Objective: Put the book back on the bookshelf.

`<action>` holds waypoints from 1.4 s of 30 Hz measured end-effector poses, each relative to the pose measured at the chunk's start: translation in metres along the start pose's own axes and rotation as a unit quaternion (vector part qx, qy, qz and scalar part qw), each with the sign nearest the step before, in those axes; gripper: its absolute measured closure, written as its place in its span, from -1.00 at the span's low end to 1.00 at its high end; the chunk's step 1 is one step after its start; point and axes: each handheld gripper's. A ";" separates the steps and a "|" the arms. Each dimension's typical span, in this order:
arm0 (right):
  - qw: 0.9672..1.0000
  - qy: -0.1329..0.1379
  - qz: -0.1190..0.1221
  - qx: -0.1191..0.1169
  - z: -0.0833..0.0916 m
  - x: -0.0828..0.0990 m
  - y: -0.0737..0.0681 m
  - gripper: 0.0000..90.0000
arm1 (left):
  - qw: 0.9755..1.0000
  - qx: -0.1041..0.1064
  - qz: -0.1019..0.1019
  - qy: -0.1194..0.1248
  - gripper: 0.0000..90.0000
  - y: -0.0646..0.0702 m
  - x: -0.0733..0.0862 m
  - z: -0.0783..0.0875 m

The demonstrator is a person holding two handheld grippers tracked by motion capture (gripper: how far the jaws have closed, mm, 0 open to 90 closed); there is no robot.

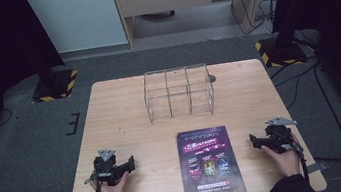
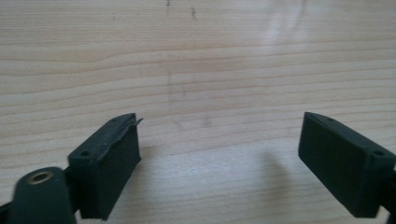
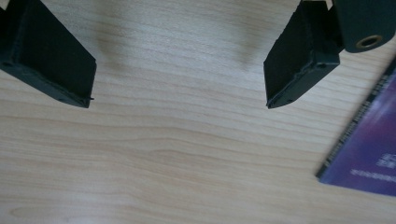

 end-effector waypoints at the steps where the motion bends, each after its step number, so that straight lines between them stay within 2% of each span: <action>1: 1.000 0.001 -0.003 -0.006 0.002 0.000 -0.001 -0.79 | 1.000 0.003 -0.002 0.006 -0.70 0.001 0.000 0.002; 6: 1.000 0.018 0.003 -0.020 0.014 0.003 -0.009 -0.79 | 0.999 0.013 -0.011 0.037 -0.61 0.009 0.003 0.012; 10: 0.999 0.027 0.006 -0.027 0.020 0.003 -0.012 -0.79 | 0.999 0.019 -0.019 0.040 -0.59 0.016 0.003 0.015; 16: 0.998 0.039 0.011 -0.048 0.029 0.002 -0.023 -0.77 | 0.997 0.031 -0.041 0.055 -0.58 0.035 0.003 0.022; 18: 0.998 0.043 0.013 -0.049 0.030 0.001 -0.025 -0.77 | 0.997 0.033 -0.042 0.057 -0.59 0.037 0.003 0.023; 24: 0.996 0.052 0.022 -0.063 0.037 -0.003 -0.035 -0.77 | 0.995 0.057 -0.040 0.074 -0.59 0.051 0.001 0.028; 32: 0.995 0.062 0.029 -0.079 0.043 -0.010 -0.044 -0.74 | 0.994 0.065 -0.059 0.068 -0.59 0.067 -0.002 0.028; 42: 0.992 0.078 0.045 -0.092 0.048 -0.024 -0.059 -0.74 | 0.992 0.077 -0.068 0.070 -0.60 0.088 -0.012 0.024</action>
Point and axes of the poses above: each handheld gripper's, and its own axes: z roughly backward along the jaws, x roughly out of its underside, y roughly to its right, and after that the axes turned 15 degrees about -y, right-handed
